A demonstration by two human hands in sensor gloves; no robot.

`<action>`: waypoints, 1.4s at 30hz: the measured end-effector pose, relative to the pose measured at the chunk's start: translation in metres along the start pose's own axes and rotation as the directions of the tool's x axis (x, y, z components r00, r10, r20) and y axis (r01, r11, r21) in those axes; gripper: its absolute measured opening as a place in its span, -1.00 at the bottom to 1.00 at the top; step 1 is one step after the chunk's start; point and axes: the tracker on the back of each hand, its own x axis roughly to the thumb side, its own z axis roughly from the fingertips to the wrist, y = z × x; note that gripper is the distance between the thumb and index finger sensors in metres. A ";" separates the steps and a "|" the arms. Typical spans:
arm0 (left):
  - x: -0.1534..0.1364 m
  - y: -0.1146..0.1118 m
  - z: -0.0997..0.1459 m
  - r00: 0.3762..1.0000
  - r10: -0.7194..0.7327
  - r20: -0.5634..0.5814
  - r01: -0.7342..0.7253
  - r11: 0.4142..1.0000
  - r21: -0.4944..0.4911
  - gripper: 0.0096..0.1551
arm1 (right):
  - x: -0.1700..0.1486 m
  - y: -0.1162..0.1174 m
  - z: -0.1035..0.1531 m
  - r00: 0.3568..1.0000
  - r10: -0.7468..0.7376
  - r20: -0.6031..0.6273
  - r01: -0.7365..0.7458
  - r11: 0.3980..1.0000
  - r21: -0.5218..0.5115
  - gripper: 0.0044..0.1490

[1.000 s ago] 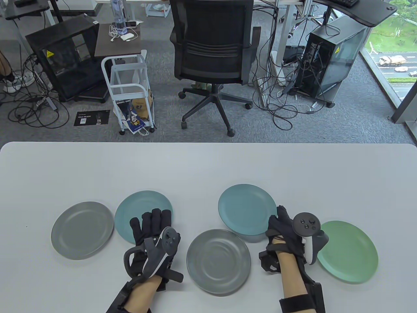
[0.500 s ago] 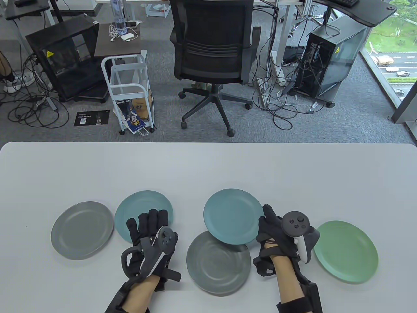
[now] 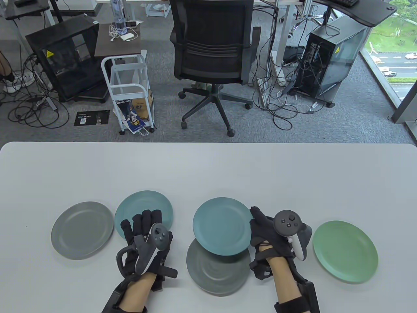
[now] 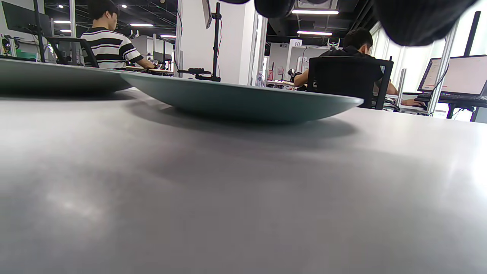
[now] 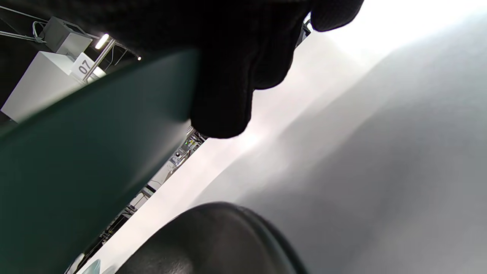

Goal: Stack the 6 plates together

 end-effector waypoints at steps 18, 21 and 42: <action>-0.005 -0.002 -0.006 1.000 -0.009 -0.018 0.008 0.998 -0.055 -0.13 | 0.018 0.018 -0.001 0.984 0.033 0.178 -0.070 0.977 0.203 -0.43; -0.004 -0.003 -0.007 0.999 -0.033 -0.017 0.031 0.997 -0.071 -0.16 | 0.019 0.018 -0.002 0.976 0.048 0.212 -0.097 0.969 0.227 -0.43; 0.000 -0.012 -0.015 0.987 -0.156 -0.037 0.148 0.973 -0.175 -0.34 | 0.023 0.020 0.003 0.908 0.326 0.262 -0.359 0.929 0.090 -0.47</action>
